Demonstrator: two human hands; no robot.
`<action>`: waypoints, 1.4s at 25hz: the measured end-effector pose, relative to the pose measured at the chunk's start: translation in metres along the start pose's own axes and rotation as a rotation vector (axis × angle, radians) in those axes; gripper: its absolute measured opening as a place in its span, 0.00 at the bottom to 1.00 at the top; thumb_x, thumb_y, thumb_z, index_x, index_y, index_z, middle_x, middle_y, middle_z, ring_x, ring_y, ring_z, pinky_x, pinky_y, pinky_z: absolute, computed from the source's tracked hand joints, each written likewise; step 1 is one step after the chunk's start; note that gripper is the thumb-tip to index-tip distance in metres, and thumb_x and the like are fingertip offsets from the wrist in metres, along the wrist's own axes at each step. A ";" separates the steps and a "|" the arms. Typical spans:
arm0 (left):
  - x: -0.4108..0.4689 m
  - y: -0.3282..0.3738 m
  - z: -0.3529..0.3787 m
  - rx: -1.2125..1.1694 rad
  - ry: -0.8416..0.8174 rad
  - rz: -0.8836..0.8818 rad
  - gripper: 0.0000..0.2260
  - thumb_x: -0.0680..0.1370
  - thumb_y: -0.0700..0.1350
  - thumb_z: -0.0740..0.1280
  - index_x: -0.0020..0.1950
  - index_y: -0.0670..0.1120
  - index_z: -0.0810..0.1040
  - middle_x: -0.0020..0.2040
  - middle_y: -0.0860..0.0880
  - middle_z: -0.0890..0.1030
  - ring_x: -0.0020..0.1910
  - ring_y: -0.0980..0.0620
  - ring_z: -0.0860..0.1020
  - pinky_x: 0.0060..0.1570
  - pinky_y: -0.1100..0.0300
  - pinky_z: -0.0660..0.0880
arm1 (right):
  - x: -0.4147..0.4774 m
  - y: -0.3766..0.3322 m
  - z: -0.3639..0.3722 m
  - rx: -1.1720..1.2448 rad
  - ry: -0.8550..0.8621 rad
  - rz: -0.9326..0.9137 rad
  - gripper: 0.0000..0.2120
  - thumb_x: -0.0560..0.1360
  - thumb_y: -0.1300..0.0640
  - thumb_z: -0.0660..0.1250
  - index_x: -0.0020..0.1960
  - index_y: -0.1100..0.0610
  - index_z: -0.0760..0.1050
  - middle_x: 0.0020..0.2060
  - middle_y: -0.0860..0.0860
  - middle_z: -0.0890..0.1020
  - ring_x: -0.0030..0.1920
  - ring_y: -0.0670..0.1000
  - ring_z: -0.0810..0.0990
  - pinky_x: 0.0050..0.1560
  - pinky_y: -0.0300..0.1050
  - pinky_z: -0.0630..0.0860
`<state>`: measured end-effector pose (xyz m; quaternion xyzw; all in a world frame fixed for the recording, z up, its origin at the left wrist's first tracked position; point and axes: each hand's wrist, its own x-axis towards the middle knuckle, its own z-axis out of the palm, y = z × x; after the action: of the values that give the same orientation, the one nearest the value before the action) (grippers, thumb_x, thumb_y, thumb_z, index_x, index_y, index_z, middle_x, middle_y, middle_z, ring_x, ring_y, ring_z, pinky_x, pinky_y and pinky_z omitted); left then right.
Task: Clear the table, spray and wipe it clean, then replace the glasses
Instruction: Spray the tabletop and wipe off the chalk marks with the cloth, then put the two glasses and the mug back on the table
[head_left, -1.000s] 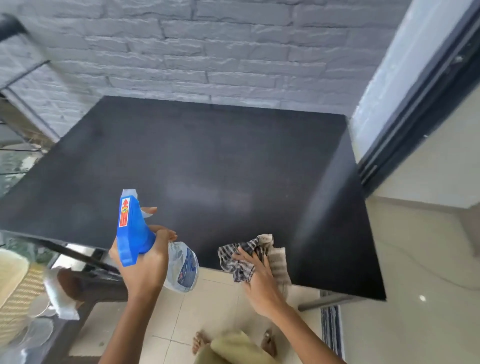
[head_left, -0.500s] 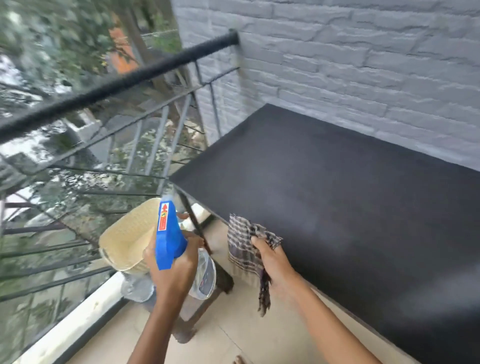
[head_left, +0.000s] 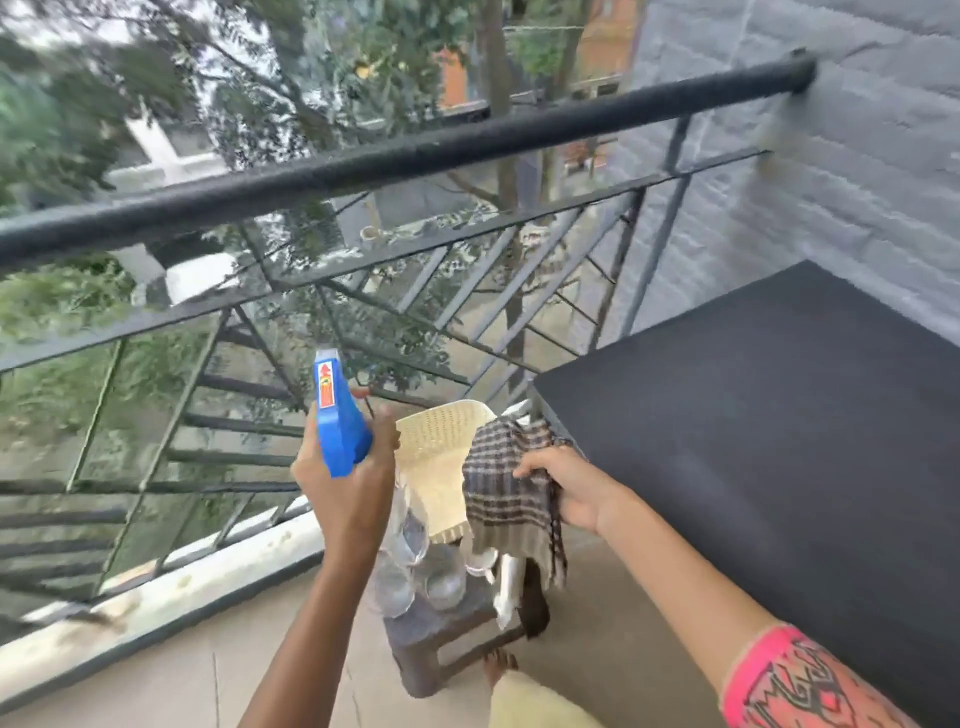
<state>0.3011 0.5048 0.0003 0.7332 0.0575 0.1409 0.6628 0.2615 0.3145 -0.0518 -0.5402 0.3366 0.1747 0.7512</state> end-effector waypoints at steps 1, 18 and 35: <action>0.014 -0.013 0.006 -0.016 0.013 -0.014 0.05 0.74 0.46 0.71 0.43 0.51 0.76 0.35 0.40 0.78 0.32 0.52 0.74 0.34 0.68 0.72 | 0.027 -0.005 0.003 0.003 -0.024 0.029 0.13 0.70 0.70 0.58 0.52 0.60 0.71 0.49 0.60 0.76 0.48 0.58 0.75 0.53 0.51 0.74; 0.112 -0.259 0.053 0.207 -0.042 -0.111 0.12 0.75 0.45 0.69 0.54 0.41 0.73 0.34 0.52 0.72 0.29 0.64 0.70 0.36 0.74 0.69 | 0.351 0.069 0.023 -0.529 -0.004 0.229 0.15 0.72 0.69 0.63 0.57 0.62 0.70 0.57 0.61 0.78 0.55 0.58 0.77 0.57 0.50 0.76; 0.064 -0.252 0.006 0.309 -0.157 -0.110 0.39 0.65 0.53 0.77 0.70 0.45 0.62 0.65 0.54 0.70 0.65 0.60 0.69 0.62 0.76 0.63 | 0.213 0.083 0.041 -1.235 0.458 -0.916 0.18 0.75 0.61 0.65 0.63 0.64 0.72 0.61 0.58 0.76 0.63 0.58 0.72 0.63 0.55 0.70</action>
<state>0.3893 0.5454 -0.2407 0.8309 0.0664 0.0362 0.5513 0.3736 0.3605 -0.2496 -0.9653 0.0695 -0.1116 0.2258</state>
